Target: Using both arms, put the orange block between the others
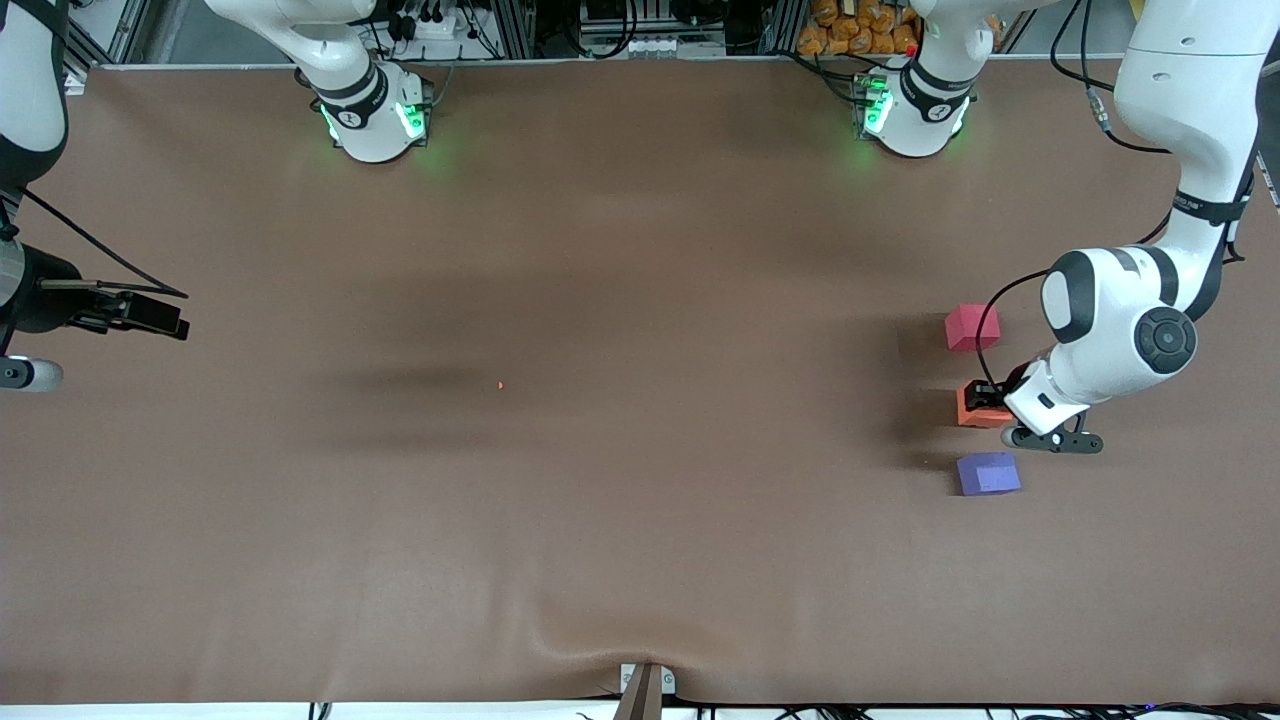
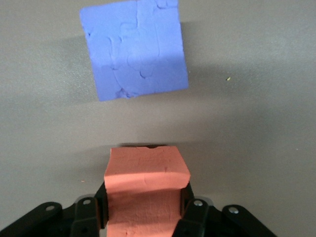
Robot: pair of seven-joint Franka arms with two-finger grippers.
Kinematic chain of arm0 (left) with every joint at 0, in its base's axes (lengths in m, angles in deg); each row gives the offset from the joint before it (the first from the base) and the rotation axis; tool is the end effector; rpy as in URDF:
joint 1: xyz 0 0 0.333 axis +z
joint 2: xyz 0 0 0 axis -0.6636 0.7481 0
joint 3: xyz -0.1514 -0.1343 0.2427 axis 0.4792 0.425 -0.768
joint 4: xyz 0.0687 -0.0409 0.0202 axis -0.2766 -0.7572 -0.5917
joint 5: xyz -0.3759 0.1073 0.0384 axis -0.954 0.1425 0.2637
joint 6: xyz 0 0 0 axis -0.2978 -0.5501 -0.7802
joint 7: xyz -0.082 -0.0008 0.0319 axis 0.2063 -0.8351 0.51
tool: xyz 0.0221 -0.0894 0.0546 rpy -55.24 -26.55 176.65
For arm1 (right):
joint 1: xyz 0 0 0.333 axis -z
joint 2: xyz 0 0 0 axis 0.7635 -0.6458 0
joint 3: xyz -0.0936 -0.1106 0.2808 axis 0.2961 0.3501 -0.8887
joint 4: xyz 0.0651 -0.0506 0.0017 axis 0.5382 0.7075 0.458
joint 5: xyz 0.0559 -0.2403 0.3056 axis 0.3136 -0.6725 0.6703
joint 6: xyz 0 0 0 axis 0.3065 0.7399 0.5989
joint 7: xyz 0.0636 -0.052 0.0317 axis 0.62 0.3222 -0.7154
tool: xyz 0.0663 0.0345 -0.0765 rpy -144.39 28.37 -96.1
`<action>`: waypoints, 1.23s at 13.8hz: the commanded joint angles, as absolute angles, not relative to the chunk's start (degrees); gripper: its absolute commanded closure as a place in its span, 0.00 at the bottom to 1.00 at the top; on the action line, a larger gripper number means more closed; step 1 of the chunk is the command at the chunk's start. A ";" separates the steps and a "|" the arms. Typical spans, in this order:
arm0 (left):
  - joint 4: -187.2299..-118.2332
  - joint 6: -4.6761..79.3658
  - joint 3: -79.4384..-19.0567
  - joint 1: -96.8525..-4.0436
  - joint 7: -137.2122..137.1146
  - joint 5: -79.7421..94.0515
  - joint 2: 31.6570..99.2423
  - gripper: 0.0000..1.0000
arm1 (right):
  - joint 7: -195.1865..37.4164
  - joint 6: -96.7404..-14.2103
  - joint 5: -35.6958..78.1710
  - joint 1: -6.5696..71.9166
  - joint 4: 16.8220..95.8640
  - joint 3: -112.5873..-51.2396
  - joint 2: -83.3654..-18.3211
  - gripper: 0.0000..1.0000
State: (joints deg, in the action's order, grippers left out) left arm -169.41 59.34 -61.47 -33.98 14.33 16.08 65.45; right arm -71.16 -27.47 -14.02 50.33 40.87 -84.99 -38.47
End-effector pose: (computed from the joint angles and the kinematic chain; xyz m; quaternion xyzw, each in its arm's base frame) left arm 0.5956 0.0175 0.2212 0.9982 -0.0503 -0.0225 0.0251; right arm 0.6049 -0.0253 0.5624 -0.9968 0.0490 0.0619 0.0107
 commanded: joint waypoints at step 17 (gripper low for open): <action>-157.73 43.79 -61.33 -31.38 14.40 15.70 55.83 0.00 | -71.83 -18.63 -12.80 50.74 39.24 -84.81 -37.40 0.00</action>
State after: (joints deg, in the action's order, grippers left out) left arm -162.11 50.29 -61.61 -31.86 14.14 16.03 58.68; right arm -71.16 -21.66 -13.37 50.34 40.45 -84.76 -38.06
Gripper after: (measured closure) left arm 0.000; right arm 0.000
